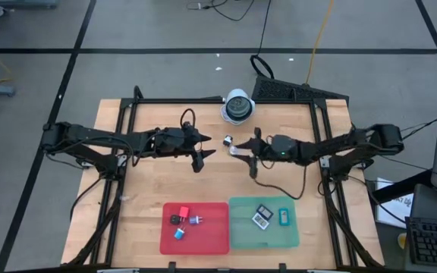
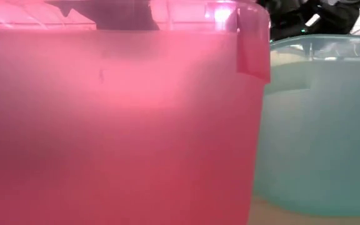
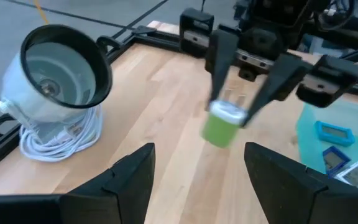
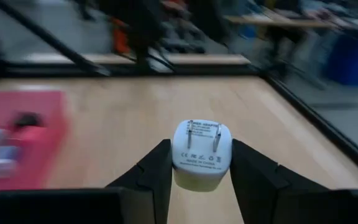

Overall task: Pick & Place Office items
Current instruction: Put the green charger adapter into the red bin

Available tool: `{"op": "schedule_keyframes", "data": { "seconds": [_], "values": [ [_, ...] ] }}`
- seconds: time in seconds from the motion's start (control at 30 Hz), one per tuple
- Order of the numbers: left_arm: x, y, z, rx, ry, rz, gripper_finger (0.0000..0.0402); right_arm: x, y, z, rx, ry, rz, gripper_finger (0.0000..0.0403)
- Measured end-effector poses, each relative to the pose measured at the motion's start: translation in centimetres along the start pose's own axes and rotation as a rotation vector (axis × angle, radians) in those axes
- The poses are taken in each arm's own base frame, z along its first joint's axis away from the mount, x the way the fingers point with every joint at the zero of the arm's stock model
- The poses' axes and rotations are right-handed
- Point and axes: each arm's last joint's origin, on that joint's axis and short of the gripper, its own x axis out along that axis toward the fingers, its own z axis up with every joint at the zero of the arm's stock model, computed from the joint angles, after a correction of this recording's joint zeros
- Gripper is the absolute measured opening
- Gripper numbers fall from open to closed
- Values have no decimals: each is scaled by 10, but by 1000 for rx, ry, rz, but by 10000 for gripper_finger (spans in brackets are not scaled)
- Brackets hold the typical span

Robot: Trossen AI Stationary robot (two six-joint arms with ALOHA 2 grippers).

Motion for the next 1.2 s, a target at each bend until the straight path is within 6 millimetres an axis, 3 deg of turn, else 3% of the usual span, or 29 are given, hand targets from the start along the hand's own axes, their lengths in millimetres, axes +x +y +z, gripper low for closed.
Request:
{"op": "schedule_keyframes", "data": {
  "seconds": [0.27,0.47,0.73,1.2],
  "values": [
    [25,-20,-7,35,-68,-126,251,-16,8,0,10,-183,243,122],
    [51,-36,-21,83,-112,-269,251,-16,9,-2,22,-166,270,122],
    [72,-41,-32,72,-184,-313,250,-17,10,-1,26,-175,321,122],
    [77,-37,-34,64,-189,-330,250,-17,12,-1,20,-175,395,122]
  ]
}}
